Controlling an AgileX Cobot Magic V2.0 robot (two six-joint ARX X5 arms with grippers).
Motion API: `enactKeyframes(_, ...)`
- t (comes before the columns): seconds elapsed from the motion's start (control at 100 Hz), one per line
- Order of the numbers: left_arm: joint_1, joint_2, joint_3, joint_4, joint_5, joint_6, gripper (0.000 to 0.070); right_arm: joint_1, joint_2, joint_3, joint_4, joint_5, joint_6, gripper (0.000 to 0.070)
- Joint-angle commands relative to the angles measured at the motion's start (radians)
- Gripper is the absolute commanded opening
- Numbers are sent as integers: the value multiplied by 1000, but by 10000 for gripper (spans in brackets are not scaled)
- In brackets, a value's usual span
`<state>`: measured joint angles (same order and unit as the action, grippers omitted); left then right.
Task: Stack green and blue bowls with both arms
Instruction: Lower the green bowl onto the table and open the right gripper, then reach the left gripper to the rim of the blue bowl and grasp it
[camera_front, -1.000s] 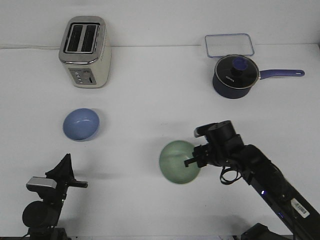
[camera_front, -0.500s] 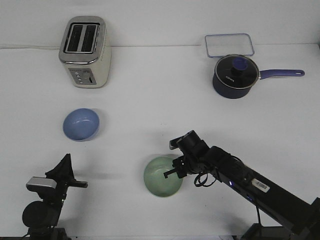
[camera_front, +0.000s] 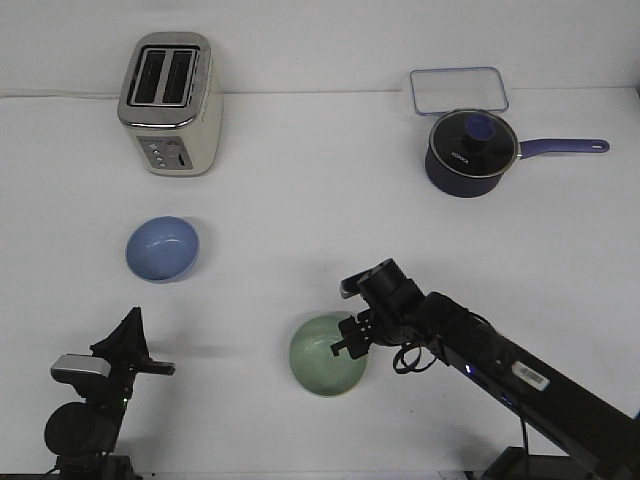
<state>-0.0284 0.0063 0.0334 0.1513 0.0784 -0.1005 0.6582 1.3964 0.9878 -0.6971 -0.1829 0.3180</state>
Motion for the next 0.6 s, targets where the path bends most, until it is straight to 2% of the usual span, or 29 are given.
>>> enactKeyframes(0.0,0,-1,-7,16,1,-135,10,-14,-60,47,11,4,-45,295)
enactKeyframes(0.17,0,-1,31,-23,2,-338,12,-98,-248,79,53,33,-109,294)
enactKeyframes(0.24,0,0,66,-66,2,-387,12,-135,-329,77,61,79,-117,295)
enactKeyframes(0.36,0,27,160,-161,0,-389,15,-153,-479,24,118,161,-132,294)
enactKeyframes(0.46,2,114,264,-239,-34,-376,15,-153,-628,-108,228,184,-132,293)
enactKeyframes(0.59,3,312,424,-325,-57,-278,15,-153,-813,-314,329,220,-109,292)
